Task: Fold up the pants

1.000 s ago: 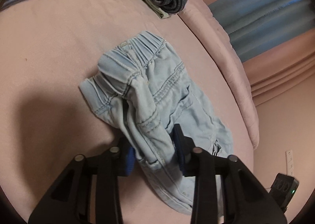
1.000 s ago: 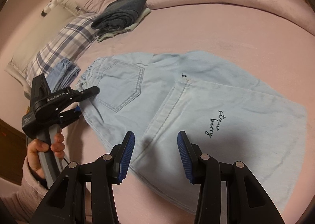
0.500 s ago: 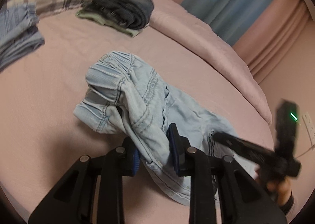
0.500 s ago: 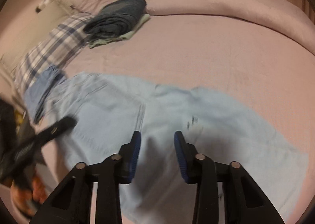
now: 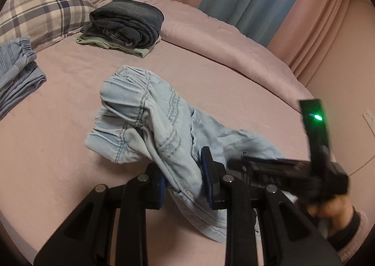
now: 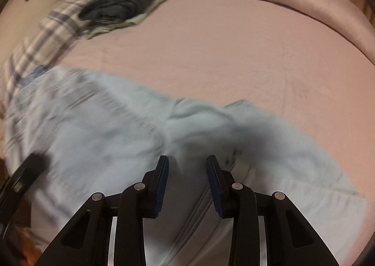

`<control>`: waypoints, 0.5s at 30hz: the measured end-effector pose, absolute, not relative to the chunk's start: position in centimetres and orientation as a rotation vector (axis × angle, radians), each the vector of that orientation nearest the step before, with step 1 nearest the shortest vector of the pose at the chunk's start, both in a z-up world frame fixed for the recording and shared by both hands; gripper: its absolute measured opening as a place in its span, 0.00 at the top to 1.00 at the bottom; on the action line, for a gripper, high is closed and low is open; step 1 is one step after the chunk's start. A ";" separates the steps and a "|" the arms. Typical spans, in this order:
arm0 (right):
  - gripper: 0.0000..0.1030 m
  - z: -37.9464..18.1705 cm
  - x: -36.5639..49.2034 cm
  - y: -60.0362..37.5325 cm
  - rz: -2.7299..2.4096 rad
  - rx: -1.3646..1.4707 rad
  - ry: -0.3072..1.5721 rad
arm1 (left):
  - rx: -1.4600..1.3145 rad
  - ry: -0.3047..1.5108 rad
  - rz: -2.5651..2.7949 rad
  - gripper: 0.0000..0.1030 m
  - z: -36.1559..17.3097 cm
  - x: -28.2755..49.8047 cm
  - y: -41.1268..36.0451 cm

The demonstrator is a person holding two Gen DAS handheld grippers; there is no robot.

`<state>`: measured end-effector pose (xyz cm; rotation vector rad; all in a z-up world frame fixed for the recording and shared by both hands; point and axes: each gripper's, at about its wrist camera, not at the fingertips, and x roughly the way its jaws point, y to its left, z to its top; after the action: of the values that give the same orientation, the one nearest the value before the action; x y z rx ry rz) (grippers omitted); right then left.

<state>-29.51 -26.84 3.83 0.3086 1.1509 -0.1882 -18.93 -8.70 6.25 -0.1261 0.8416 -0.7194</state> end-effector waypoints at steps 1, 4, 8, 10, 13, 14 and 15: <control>0.64 4.1 -30.2 -26.3 -0.172 0.305 1.154 | -0.123 0.840 -0.719 0.76 6.3 -19.0 -8.8; 0.64 4.1 -32.4 -24.7 -0.139 0.290 1.182 | -0.115 0.833 -0.721 0.76 6.4 -19.2 -8.9; 0.64 2.2 -33.6 -23.6 -0.117 0.289 1.223 | -0.097 0.829 -0.734 0.76 6.7 -19.7 -9.4; 0.64 2.0 -33.4 -23.5 -0.118 0.282 1.209 | -0.072 0.819 -0.729 0.76 6.8 -20.2 -9.8; 0.64 2.1 -33.6 -24.1 -0.093 0.328 1.196 | -0.065 0.805 -0.740 0.76 7.4 -20.9 -10.1; 0.64 2.3 -33.9 -24.6 -0.077 0.364 1.189 | -0.058 0.797 -0.747 0.76 7.7 -21.1 -10.2; 0.64 2.6 -34.5 -25.1 -0.068 0.399 1.176 | -0.047 0.789 -0.752 0.76 8.0 -21.3 -10.3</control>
<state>-34.48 -25.10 2.61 0.3991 1.1759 -0.0679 -21.33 -10.29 7.96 -0.0473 0.7895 -0.7521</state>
